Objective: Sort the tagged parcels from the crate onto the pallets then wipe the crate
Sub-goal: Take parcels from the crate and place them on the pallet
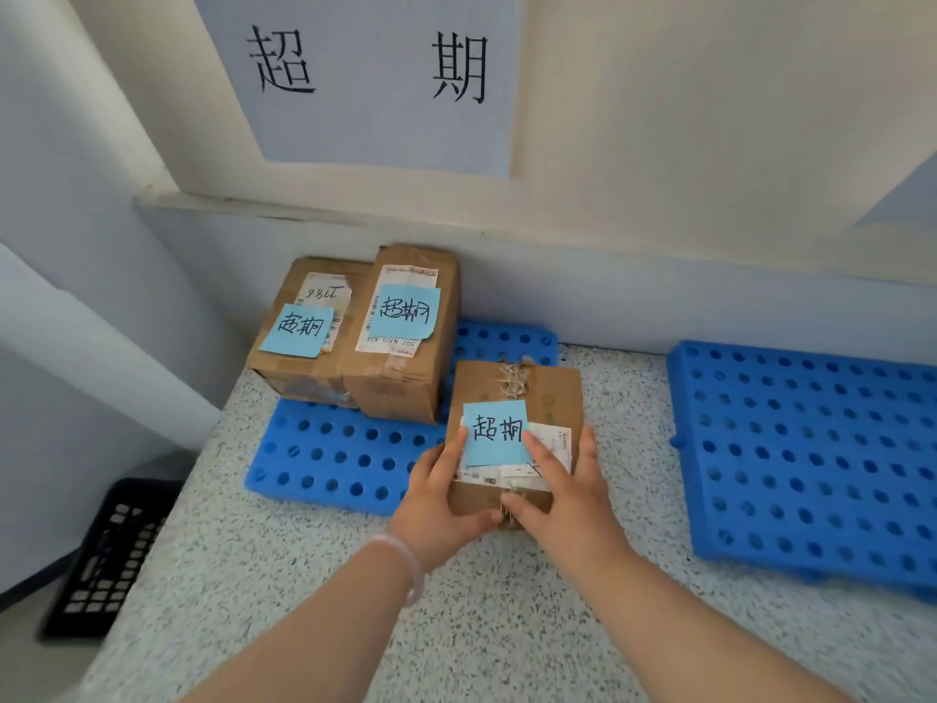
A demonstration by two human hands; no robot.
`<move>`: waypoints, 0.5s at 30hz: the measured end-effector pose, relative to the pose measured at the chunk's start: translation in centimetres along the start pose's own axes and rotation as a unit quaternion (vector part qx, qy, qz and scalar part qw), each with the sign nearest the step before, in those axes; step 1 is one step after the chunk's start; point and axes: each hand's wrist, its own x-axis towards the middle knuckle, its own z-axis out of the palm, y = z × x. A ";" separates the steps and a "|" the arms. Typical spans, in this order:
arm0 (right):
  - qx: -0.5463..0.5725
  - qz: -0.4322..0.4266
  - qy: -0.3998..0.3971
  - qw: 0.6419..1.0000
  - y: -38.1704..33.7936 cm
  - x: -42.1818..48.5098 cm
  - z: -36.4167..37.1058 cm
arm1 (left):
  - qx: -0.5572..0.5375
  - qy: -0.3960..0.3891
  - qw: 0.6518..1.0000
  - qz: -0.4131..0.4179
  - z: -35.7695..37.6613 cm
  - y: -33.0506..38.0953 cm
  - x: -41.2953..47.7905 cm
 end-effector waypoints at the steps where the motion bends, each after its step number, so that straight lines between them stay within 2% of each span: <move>1: -0.001 0.002 -0.004 1.000 -0.1 0.2 -0.1 | 0.002 0.000 1.000 0.000 -0.1 0.1 0.1; 4: -0.045 0.005 0.000 0.999 -0.4 0.2 -0.3 | 0.044 0.008 0.999 0.002 -0.4 0.4 -0.4; 6: -0.108 -0.011 0.020 0.994 -0.5 -0.7 -0.2 | 0.123 0.027 0.992 0.015 -0.2 0.5 -1.3; 10: -0.180 -0.081 0.033 0.980 -0.1 -4.2 0.7 | 0.332 0.041 0.936 0.114 0.3 -0.8 -4.3; 12: -0.204 -0.098 0.021 0.974 0.5 -5.8 1.6 | 0.379 0.027 0.912 0.156 0.5 -1.7 -5.6; 15: -0.243 -0.096 0.012 0.965 0.8 -7.0 3.3 | 0.432 -0.006 0.888 0.158 0.2 -1.5 -6.4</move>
